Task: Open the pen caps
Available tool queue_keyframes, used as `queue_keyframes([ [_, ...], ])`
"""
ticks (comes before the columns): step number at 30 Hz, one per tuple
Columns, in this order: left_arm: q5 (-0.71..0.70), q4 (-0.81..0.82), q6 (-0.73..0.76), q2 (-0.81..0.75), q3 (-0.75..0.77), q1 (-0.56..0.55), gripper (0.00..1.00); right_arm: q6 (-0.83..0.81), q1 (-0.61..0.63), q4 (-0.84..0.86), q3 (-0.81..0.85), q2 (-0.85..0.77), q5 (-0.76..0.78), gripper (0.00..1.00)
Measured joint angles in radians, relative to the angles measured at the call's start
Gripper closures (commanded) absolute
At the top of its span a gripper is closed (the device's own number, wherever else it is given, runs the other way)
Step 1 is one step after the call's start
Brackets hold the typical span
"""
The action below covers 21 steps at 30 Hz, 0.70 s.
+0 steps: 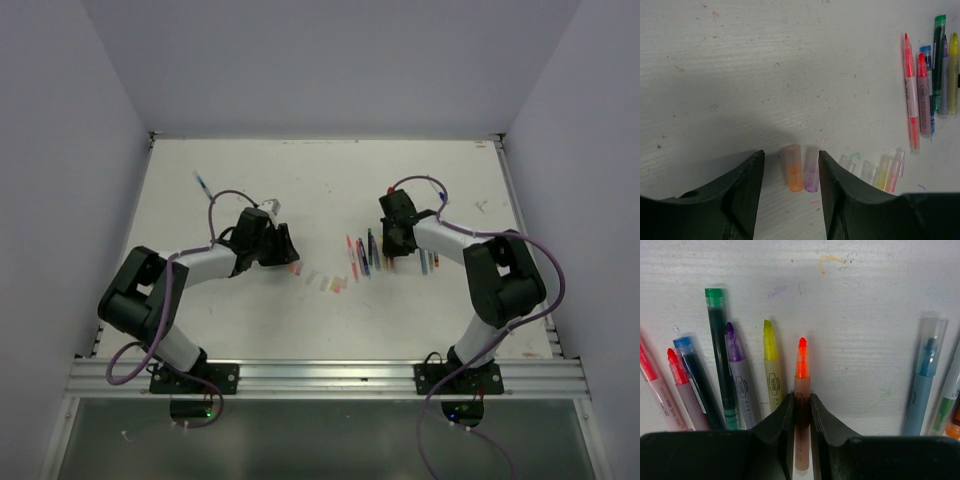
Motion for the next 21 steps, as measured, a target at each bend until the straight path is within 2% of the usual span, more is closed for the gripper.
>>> queue_keyframes([
  [4, -0.026, -0.025, 0.001, -0.02, 0.0, 0.0, 0.43, 0.0, 0.0, 0.0, -0.002, -0.002, -0.004, 0.75],
  [7, -0.039, -0.048, 0.001, -0.037, 0.007, 0.0, 0.42, 0.0, 0.002, -0.002, -0.002, -0.005, -0.013, 0.73],
  [9, -0.047, -0.066, 0.002, -0.044, 0.023, 0.0, 0.41, 0.001, 0.003, -0.002, -0.008, -0.016, -0.023, 0.67],
  [14, -0.076, -0.096, 0.004, -0.046, 0.098, 0.011, 0.41, 0.001, 0.006, -0.011, -0.018, -0.066, -0.024, 0.58],
  [21, -0.168, -0.166, -0.009, -0.048, 0.23, 0.127, 0.38, -0.002, 0.042, -0.018, -0.018, -0.172, -0.025, 0.45],
])
